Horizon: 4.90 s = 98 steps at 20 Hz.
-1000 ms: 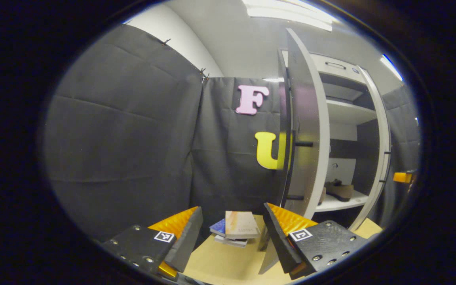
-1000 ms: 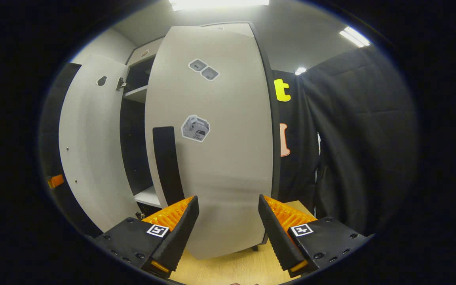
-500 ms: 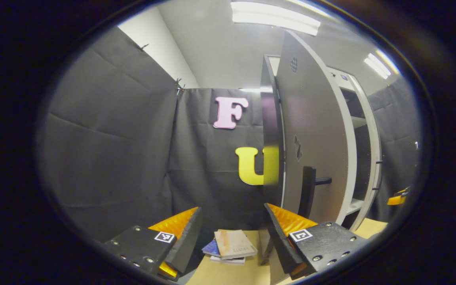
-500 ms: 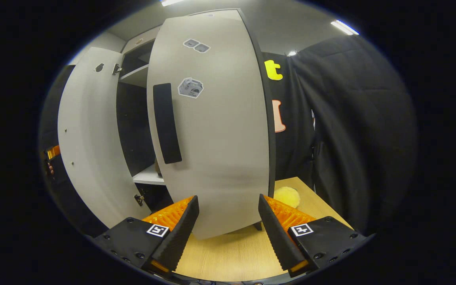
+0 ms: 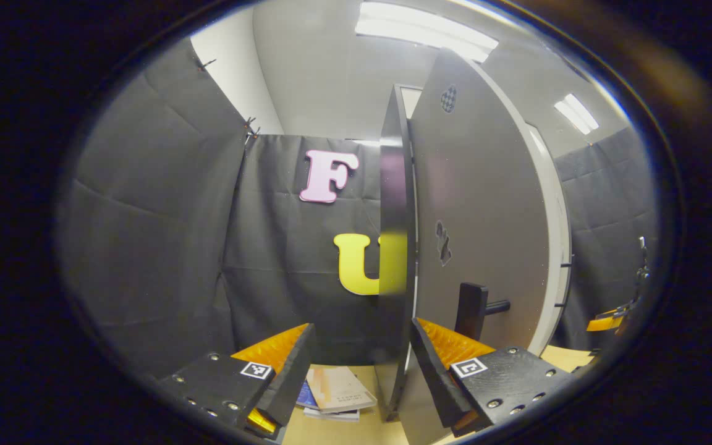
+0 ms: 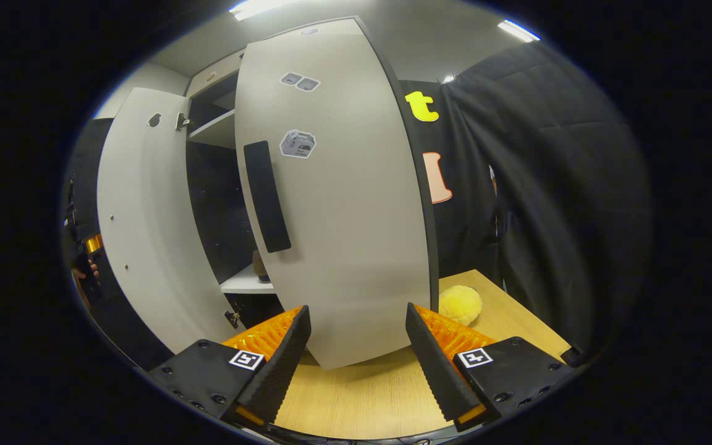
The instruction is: Grab one shoe with the right hand and put it into the shoe cabinet, grab the other shoe with the left hand and put it into the shoe cabinet; then close the right door with the right hand and the left door with the left hand.
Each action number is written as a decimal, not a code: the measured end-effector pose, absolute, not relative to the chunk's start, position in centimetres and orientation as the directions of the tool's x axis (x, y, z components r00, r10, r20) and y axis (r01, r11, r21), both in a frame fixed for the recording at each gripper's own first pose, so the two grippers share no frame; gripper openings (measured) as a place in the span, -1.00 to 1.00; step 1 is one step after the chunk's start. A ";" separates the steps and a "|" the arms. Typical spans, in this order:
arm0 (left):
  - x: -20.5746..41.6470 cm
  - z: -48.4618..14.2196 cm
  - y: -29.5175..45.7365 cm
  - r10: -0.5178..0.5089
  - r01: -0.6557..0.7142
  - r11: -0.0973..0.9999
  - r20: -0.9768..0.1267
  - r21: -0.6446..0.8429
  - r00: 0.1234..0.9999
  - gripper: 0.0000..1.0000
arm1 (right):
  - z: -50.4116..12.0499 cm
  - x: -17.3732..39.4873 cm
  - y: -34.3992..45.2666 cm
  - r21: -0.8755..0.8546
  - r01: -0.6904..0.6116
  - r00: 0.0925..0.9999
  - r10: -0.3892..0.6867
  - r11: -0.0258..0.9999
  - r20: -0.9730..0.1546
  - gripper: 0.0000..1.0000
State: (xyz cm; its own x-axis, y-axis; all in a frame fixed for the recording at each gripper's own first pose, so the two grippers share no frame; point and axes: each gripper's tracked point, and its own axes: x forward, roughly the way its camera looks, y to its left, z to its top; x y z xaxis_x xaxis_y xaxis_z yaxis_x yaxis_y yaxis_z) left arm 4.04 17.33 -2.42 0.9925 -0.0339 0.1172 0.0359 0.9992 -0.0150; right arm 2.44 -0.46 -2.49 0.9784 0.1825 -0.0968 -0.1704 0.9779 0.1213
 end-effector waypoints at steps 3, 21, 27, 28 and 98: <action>4.2 -2.6 16.7 -0.043 0.045 0.999 0.103 -0.026 0.994 0.77 | -2.0 2.8 -1.4 0.112 -0.143 0.985 0.152 0.983 -0.077 0.95; 8.7 -3.8 1.7 -0.218 0.219 0.976 0.064 -0.007 0.974 0.77 | -1.5 1.4 -3.7 0.090 -0.084 0.995 0.088 0.992 -0.045 0.95; 10.2 -7.3 -0.9 -0.199 0.196 0.972 -0.006 -0.130 0.980 0.78 | -1.0 0.4 -5.6 0.106 -0.030 0.999 0.033 0.994 -0.025 0.95; 10.0 -7.9 -0.5 -0.185 0.181 0.974 -0.017 -0.137 0.983 0.77 | -0.9 0.3 -5.8 0.110 -0.027 0.999 0.029 0.994 -0.021 0.95; 6.8 -16.0 -3.3 0.018 -0.022 0.998 -0.059 -0.061 0.998 0.77 | 4.5 4.6 -11.4 0.101 0.112 0.990 -0.120 0.989 0.075 0.95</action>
